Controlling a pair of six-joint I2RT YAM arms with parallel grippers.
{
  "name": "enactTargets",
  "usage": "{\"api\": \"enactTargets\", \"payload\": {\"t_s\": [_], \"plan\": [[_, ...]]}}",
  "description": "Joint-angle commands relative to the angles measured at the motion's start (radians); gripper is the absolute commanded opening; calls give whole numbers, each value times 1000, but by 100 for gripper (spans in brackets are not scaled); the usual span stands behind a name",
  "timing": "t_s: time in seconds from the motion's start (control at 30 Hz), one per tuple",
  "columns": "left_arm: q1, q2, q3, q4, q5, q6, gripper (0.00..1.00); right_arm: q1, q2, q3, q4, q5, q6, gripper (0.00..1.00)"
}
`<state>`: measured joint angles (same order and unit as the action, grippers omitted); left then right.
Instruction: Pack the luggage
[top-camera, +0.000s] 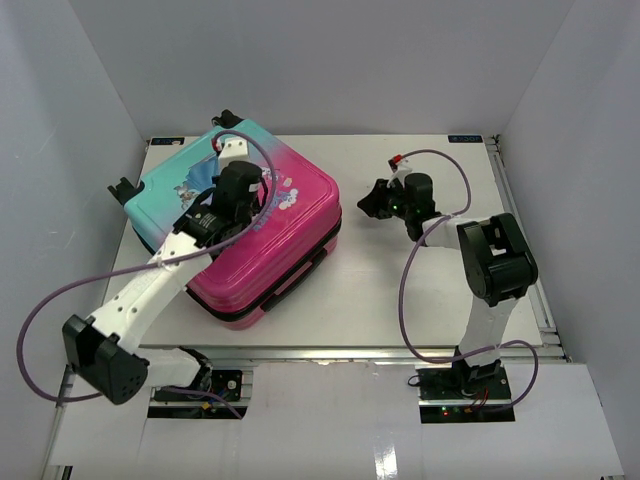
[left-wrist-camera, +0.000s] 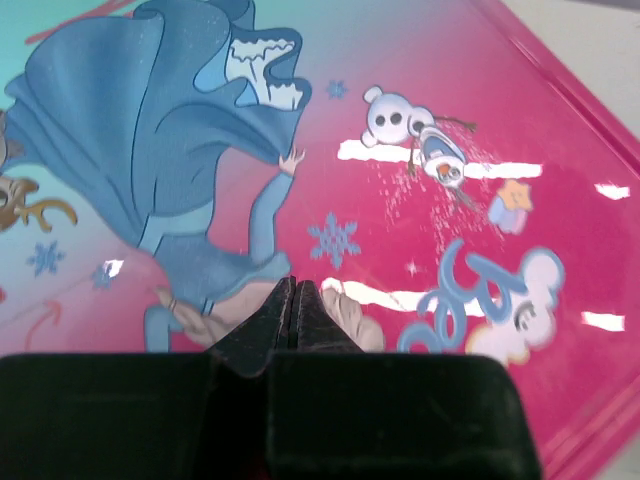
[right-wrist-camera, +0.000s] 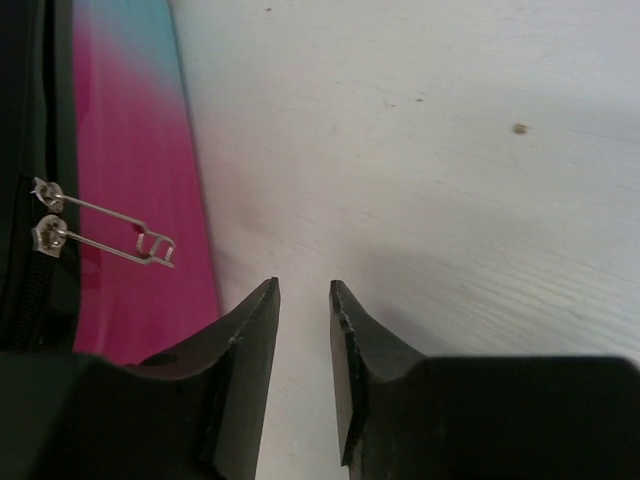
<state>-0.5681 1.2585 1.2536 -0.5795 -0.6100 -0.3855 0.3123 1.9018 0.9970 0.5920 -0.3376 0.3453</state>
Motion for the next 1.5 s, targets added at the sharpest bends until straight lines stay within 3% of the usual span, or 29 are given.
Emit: {"api": "enactTargets", "payload": {"t_s": [0.0,0.1,0.17,0.3,0.37,0.47,0.53,0.7,0.8,0.9,0.97,1.03,1.1,1.13,1.2,1.27,1.47], "plan": [[-10,-195,-130,25,-79,-112,0,17,177,192,-1,3,27,26],[-10,-278,-146,-142,-361,-261,0,48,246,266,-40,9,56,25],[-10,-339,-122,-289,-472,-427,0,63,264,267,-27,27,59,25],[-7,-452,-116,-226,-564,-354,0,83,331,344,-97,-3,47,24],[-7,-477,-120,-184,-538,-357,0,100,348,392,-124,-20,41,24],[-7,-499,-151,-55,-423,-202,0,168,320,355,-192,36,23,23],[-7,-468,-136,-16,-338,-134,0,213,273,282,-141,79,32,23],[-9,-304,-75,56,9,-29,0,259,202,133,-87,114,64,20],[-9,-185,-45,96,138,31,0,258,157,84,-117,171,46,20],[-9,-91,-24,152,262,49,0,205,85,69,-180,227,33,25],[-9,-67,-33,229,334,73,0,153,8,80,-272,256,24,35],[-9,-68,-61,295,449,93,12,127,-73,93,-360,300,-1,52],[-9,-65,-65,343,531,95,37,115,-190,104,-455,355,-40,63],[-9,-62,-61,350,560,91,46,117,-250,109,-511,386,-67,67],[-10,-55,-54,353,662,80,72,120,-385,110,-638,417,-99,85],[-12,-65,-76,361,695,68,97,122,-466,82,-678,434,-93,90],[-76,-142,-162,395,650,47,98,135,-830,4,-787,461,-61,90]]}}
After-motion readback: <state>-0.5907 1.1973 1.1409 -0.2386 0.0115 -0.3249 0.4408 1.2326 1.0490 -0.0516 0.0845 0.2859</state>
